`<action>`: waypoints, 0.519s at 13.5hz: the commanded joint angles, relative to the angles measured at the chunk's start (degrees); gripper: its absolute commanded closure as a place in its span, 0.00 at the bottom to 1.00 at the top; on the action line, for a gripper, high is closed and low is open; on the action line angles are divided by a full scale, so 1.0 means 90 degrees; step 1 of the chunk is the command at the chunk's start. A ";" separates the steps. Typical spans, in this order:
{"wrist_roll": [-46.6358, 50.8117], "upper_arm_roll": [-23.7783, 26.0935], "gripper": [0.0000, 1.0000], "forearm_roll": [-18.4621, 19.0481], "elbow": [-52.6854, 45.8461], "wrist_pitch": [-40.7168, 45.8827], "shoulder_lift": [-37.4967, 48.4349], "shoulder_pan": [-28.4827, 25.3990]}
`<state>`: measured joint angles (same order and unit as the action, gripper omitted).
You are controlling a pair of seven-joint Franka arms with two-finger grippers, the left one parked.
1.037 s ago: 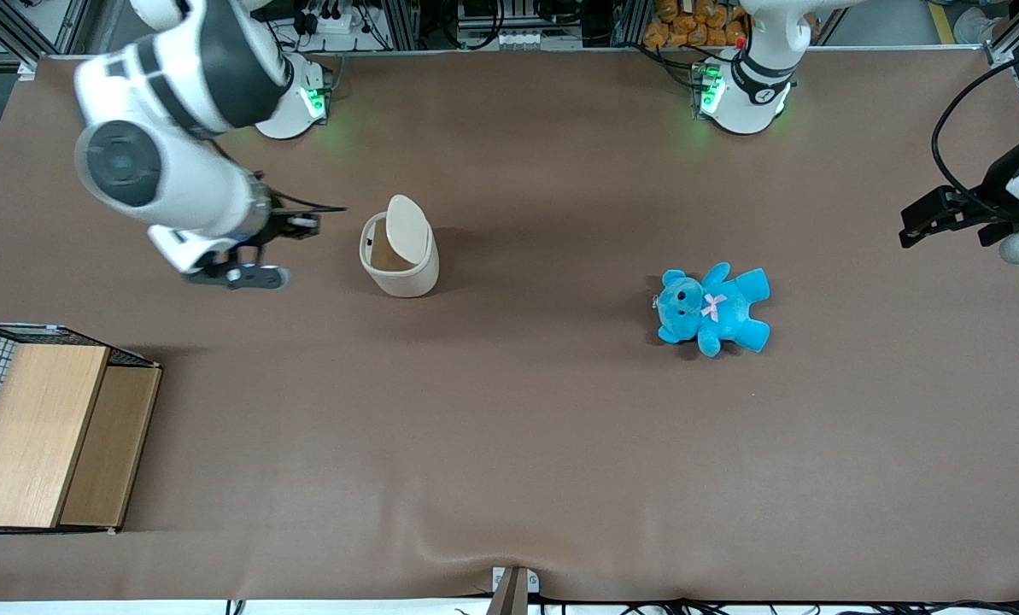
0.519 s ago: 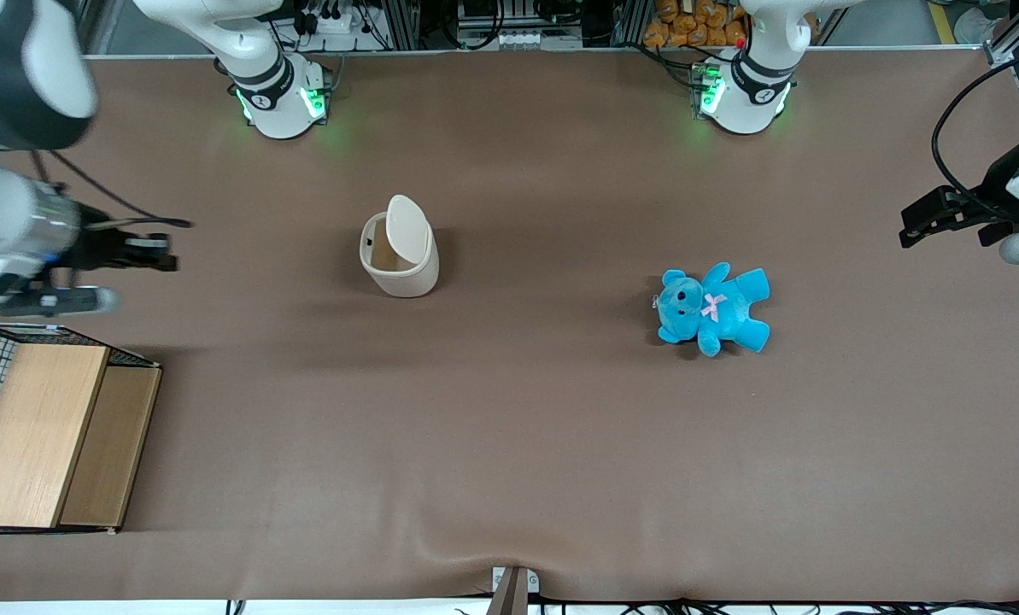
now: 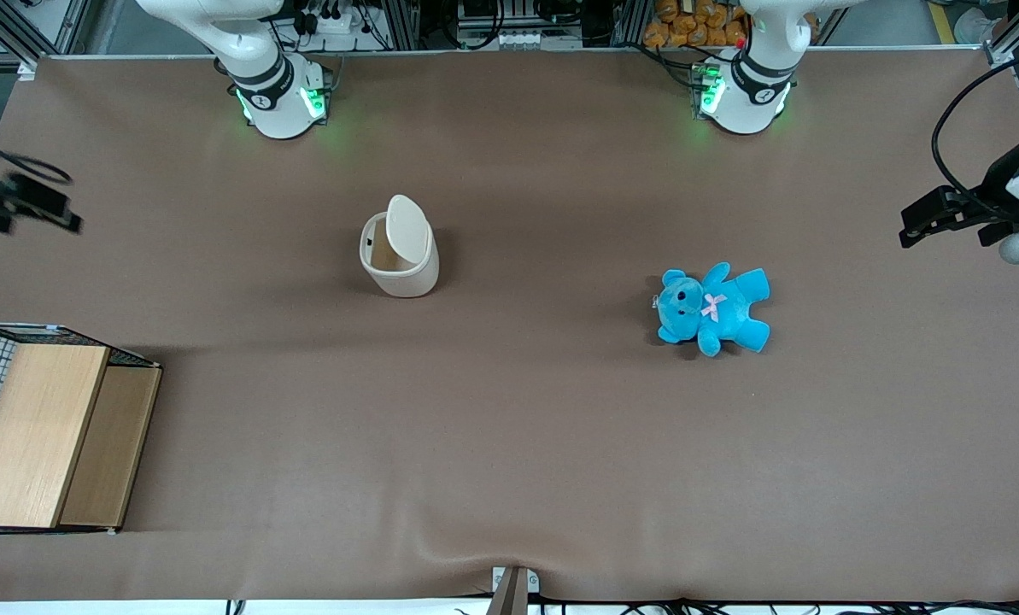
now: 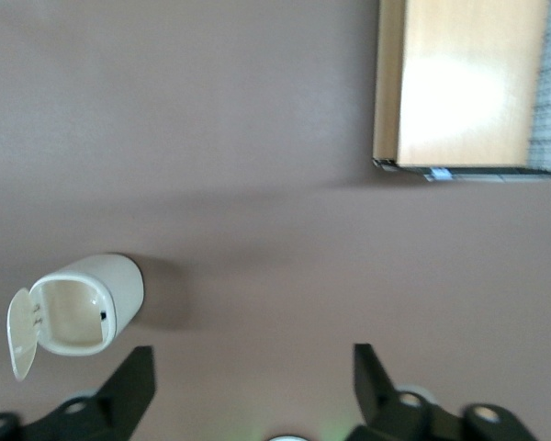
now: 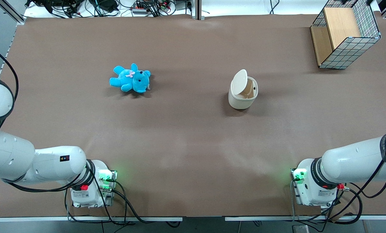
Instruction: Open trash can with right arm
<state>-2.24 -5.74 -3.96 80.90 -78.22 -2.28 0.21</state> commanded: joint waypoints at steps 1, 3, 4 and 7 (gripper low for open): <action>0.0044 0.0120 0.00 0.0040 -0.0023 0.0525 0.0380 0.0298; 0.0131 0.0130 0.00 0.0059 -0.0218 0.0916 0.0381 0.0328; 0.0229 0.0130 0.00 0.0069 -0.0238 0.1034 0.0381 0.0328; 0.0298 0.0101 0.00 0.0282 -0.0559 0.1152 0.0342 0.0221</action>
<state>-0.61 -5.49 -3.29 79.45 -69.57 1.55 2.19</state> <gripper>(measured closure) 0.000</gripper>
